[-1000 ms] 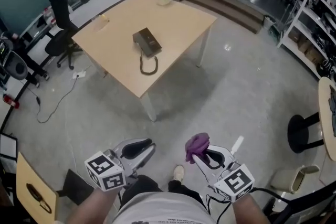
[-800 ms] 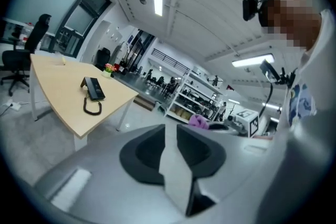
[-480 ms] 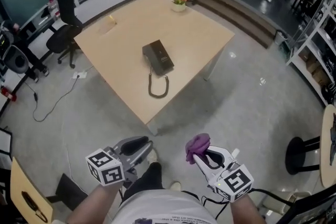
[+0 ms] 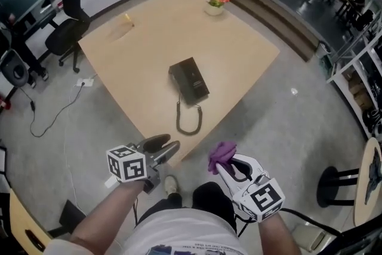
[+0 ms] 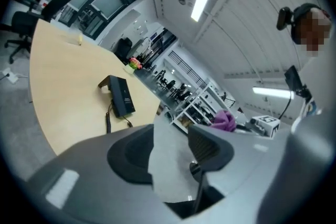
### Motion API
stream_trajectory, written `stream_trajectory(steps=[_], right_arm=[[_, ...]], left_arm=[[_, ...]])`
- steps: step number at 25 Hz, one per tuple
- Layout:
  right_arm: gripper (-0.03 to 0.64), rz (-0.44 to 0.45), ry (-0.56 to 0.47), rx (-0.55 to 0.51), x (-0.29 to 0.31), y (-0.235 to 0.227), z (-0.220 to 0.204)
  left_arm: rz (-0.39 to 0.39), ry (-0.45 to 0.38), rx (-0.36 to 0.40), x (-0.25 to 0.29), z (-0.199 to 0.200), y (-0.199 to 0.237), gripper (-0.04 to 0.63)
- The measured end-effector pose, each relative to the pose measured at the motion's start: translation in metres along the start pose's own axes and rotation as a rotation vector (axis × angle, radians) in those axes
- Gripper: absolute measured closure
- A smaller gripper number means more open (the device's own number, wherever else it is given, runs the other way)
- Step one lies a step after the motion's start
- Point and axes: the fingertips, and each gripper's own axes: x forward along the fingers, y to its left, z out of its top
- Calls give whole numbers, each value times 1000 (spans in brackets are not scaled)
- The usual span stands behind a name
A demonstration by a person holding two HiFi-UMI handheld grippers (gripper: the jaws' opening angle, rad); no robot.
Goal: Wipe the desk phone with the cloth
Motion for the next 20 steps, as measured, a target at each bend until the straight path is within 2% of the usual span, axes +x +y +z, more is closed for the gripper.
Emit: stream_trajectory(steps=[8, 18, 20], right_arm=[[525, 96, 33, 15, 55, -55, -4], [525, 241, 66, 5, 106, -144, 11], [525, 252, 82, 19, 110, -155, 6]], left_arm=[[66, -21, -135, 70, 37, 99, 333], [157, -40, -295, 147, 65, 198, 262], [150, -45, -328, 156, 67, 209, 259]])
